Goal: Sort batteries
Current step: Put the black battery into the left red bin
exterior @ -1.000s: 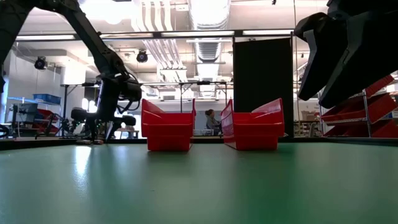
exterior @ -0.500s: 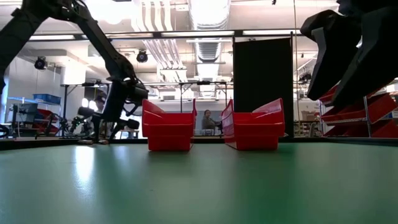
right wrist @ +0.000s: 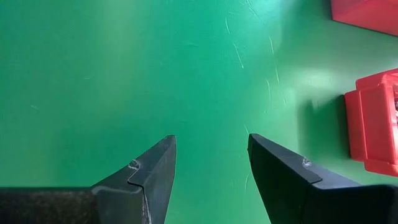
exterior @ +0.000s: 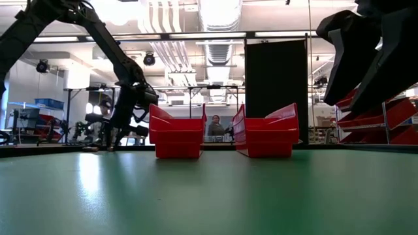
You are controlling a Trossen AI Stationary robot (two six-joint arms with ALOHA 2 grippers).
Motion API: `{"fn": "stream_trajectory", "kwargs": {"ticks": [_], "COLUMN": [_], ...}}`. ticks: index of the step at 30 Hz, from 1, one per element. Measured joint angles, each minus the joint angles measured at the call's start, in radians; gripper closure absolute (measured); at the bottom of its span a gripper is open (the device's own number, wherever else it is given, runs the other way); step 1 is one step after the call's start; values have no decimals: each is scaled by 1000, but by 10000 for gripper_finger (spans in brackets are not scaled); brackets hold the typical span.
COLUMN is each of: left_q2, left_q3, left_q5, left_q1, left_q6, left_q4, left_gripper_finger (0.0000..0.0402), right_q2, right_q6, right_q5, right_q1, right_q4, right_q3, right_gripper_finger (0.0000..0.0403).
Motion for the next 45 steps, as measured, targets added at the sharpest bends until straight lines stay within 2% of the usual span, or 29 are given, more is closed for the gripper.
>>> {"fn": "stream_trajectory", "kwargs": {"ticks": [5, 10, 14, 17, 25, 32, 39, 45], "left_q2": [1, 1, -30, -71, -188, -346, -504, -673], "left_q3": [9, 48, 53, 34, -50, -166, -269, -417], "left_q5": [-6, -23, 53, 78, 61, 54, 45, 42], "left_q1": [-13, -41, -61, -66, -116, -229, -384, -555], "left_q6": [30, 101, 133, 150, 201, 231, 244, 217], "left_q4": [-6, -42, -14, 7, 68, 208, 241, 254], "left_gripper_finger": [381, 363, 361, 359, 362, 364, 364, 364], "right_q2": [0, 0, -3, -8, -24, -24, -24, -24], "right_q6": [1, 13, 17, 19, 31, 31, 41, 69], "right_q5": [0, 0, 0, -1, 1, 5, 5, 0], "right_q1": [0, 0, 0, 0, 0, 0, 0, 0], "right_q4": [-11, -27, -29, -31, -36, -36, -35, -35], "right_q3": [0, 0, 0, 0, 0, 0, 0, 1], "right_gripper_finger": [209, 209, 209, 209, 209, 209, 209, 209]}}
